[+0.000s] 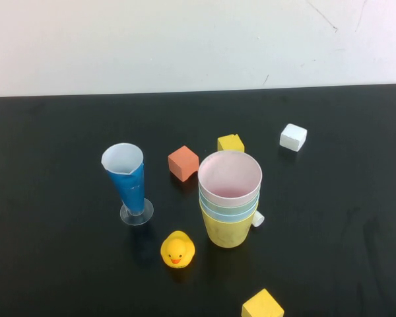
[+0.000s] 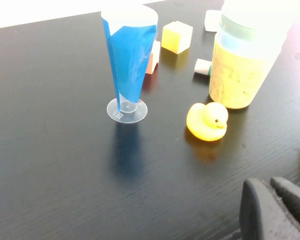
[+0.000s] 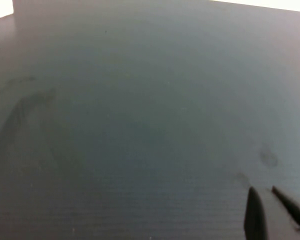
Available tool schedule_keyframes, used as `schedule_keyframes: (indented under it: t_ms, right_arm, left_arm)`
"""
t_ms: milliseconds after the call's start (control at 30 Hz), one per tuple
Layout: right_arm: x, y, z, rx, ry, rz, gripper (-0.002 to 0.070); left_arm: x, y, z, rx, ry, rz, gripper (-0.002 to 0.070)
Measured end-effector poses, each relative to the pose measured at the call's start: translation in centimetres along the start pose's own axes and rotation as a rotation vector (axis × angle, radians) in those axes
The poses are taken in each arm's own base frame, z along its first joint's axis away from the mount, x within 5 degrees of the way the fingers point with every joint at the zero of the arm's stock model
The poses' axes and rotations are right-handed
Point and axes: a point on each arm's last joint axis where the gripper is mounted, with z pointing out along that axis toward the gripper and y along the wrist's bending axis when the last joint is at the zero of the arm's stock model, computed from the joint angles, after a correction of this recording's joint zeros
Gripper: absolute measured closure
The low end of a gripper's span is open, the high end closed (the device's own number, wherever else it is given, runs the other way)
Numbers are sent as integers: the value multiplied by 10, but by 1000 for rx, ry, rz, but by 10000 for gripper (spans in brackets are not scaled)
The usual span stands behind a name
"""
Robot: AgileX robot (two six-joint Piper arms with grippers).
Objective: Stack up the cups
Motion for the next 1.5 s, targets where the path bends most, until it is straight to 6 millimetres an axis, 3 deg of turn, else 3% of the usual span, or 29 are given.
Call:
schedule_keyframes:
  t_ms: [733,1200,1500]
  right_arm:
    - [0,0,0,0,0,0,676]
    - [0,0,0,1,2,0,676]
    - [0,0,0,2,2,-2,676]
  left_arm:
    - [1,2,1,-63,-12,-19,676]
    - [57,31,26,-554,-120,-191,676]
    - [68,36,33,-583,-155,-91,677]
